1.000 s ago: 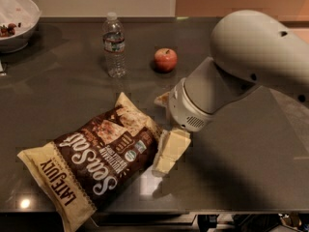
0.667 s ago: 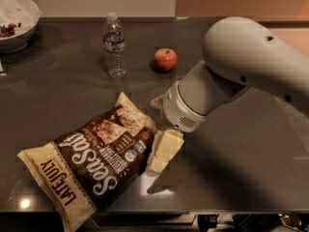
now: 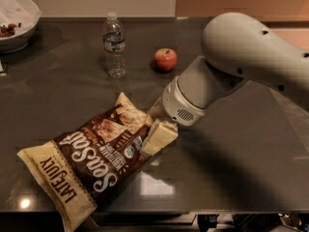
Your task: Move brown chip bag near apple
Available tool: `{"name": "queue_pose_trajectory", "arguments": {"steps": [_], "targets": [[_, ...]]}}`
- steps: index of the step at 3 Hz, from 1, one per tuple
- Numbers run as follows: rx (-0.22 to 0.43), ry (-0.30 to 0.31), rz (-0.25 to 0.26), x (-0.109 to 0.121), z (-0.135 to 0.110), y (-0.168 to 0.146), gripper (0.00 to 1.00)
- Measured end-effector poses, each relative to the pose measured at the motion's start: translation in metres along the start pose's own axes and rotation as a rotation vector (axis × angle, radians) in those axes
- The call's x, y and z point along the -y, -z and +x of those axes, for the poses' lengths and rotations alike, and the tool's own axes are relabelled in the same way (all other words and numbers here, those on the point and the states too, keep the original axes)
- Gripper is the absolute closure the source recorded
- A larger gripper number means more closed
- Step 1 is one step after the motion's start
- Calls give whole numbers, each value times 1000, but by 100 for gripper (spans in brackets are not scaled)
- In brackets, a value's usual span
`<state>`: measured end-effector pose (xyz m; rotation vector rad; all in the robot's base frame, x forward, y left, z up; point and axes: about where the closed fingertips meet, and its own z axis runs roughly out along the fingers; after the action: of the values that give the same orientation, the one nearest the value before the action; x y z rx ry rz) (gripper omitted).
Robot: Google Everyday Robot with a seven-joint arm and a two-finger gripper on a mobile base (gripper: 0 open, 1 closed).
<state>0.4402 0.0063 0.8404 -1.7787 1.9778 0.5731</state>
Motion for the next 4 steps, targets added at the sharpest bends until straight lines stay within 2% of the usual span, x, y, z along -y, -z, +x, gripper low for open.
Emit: {"name": "queue_pose_trajectory", "arguments": {"steps": [1, 2, 3, 4], "targets": [[11, -44, 11, 8, 0, 6, 64], [12, -95, 43, 21, 6, 17, 87], [3, -158, 101, 41, 25, 38, 100], [-15, -212, 160, 58, 51, 62, 100]]}}
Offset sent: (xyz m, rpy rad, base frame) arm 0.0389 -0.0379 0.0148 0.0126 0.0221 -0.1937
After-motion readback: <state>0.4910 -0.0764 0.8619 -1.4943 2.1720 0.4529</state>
